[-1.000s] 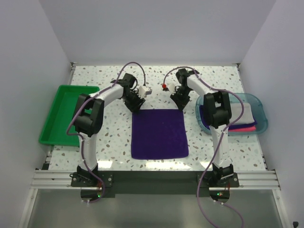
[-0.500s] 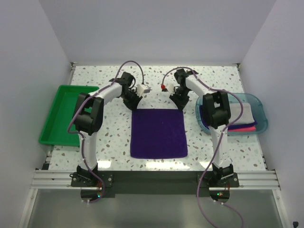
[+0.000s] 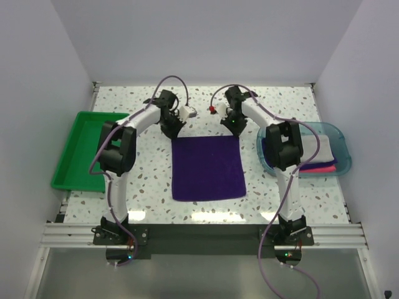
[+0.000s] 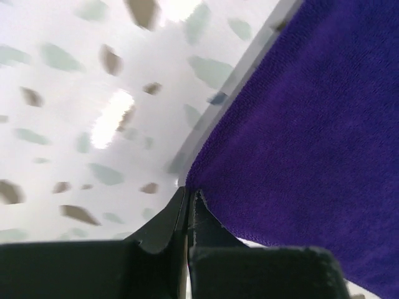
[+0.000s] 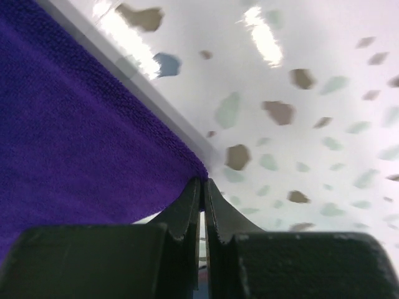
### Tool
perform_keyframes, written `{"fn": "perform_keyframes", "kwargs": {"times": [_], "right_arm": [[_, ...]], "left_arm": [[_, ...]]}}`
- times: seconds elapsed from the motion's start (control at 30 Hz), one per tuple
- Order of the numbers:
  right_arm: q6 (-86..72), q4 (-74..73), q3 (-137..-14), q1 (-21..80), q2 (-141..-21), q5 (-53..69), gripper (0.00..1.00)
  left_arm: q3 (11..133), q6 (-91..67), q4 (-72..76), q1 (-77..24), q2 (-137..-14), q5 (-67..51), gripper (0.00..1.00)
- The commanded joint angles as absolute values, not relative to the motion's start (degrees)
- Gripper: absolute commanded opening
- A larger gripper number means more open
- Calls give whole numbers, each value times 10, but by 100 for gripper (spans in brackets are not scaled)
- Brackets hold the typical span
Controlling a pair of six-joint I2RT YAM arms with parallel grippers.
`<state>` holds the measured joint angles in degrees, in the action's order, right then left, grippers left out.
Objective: Fold and stack the towels
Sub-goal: Fold the towel
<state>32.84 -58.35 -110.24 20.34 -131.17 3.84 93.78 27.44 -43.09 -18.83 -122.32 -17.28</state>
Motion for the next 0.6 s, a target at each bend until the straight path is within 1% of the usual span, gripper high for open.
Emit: {"fn": "perform_keyframes", "kwargs": {"times": [0.0,0.13,0.27,0.43,0.53,0.57], "right_arm": [[315,-505,-1130,207,-1216,-49,0],[310,-448,-1130,212,-1145,-87,0],[317,-413,-1105,221,-1066,-109,0],[318,-396,-1037,235,-968,-105,0],[316,-394,-982,249,-898,-98,0],[315,-395,-968,251,-857,-93,0]], "left_arm": [[1011,258,-410,-182,-1186,-80,0],[1022,246,-351,-185,-1111,-12,0],[1000,245,-326,-202,-1042,56,0],[903,240,-269,-237,-909,117,0],[841,237,-245,-264,-827,140,0],[819,236,-243,-272,-809,147,0]]}}
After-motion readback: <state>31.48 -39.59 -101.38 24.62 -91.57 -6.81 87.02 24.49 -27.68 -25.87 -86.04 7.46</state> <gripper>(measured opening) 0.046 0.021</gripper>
